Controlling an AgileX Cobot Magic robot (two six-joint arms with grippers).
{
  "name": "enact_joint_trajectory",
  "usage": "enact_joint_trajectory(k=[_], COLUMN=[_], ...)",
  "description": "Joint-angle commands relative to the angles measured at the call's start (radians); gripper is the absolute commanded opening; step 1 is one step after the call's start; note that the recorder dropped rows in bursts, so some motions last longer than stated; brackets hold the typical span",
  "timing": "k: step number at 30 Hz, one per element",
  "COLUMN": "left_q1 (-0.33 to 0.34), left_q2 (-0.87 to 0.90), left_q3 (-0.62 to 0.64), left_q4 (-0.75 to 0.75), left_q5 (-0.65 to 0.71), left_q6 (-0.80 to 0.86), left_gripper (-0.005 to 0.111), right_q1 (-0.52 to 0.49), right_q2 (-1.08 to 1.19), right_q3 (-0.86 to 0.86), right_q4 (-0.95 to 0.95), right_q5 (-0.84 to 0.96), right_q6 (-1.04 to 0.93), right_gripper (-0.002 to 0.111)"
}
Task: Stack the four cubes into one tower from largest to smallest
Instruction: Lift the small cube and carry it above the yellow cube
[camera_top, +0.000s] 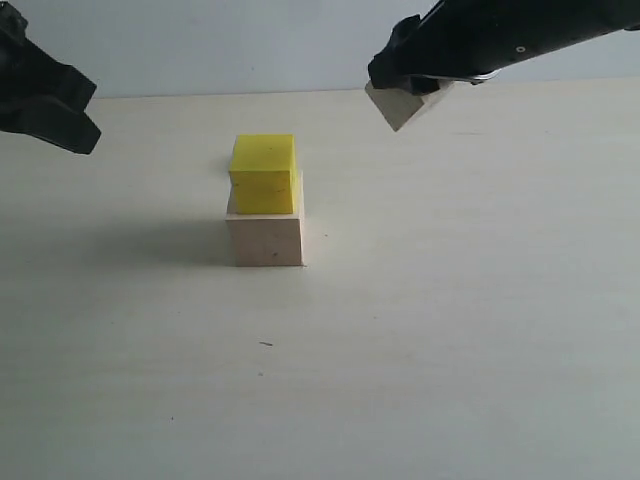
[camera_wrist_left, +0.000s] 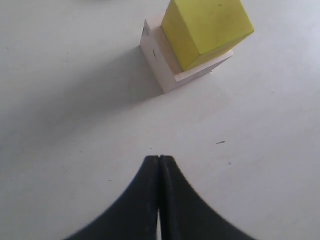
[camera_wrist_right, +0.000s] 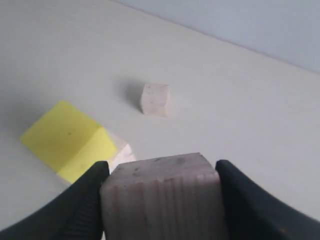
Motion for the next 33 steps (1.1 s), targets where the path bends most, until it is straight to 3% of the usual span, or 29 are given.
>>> enact_joint_trajectory(k=[1, 3, 9, 13, 21, 28, 33], left_q1=[0.001, 0.001, 0.001, 0.001, 0.001, 0.001, 0.001], left_q2=[0.000, 0.000, 0.000, 0.000, -0.008, -0.008, -0.008], left_q3=[0.005, 0.005, 0.005, 0.005, 0.005, 0.005, 0.005], left_q4=[-0.016, -0.016, -0.022, -0.024, -0.024, -0.024, -0.038], left_q5=[-0.019, -0.019, -0.015, -0.015, -0.005, 0.001, 0.003], left_q6=[0.004, 0.004, 0.004, 0.004, 0.001, 0.001, 0.001], left_gripper=[0.000, 0.000, 0.000, 0.000, 0.000, 0.000, 0.000], right_q1=[-0.001, 0.010, 0.092, 0.146, 0.250, 0.317, 0.317], right_q2=[-0.015, -0.015, 0.054, 0.155, 0.360, 0.524, 0.566], right_q3=[-0.111, -0.196, -0.479, -0.651, -0.868, -1.051, -1.058], right_q4=[0.008, -0.044, -0.448, -0.477, -0.555, -0.645, -0.683], right_q5=[0.223, 0.275, 0.439, 0.595, 0.743, 0.768, 0.768], right_q6=[0.117, 0.238, 0.685, 0.762, 0.947, 1.083, 1.198], right_gripper=[0.000, 0.000, 0.000, 0.000, 0.000, 0.000, 0.000])
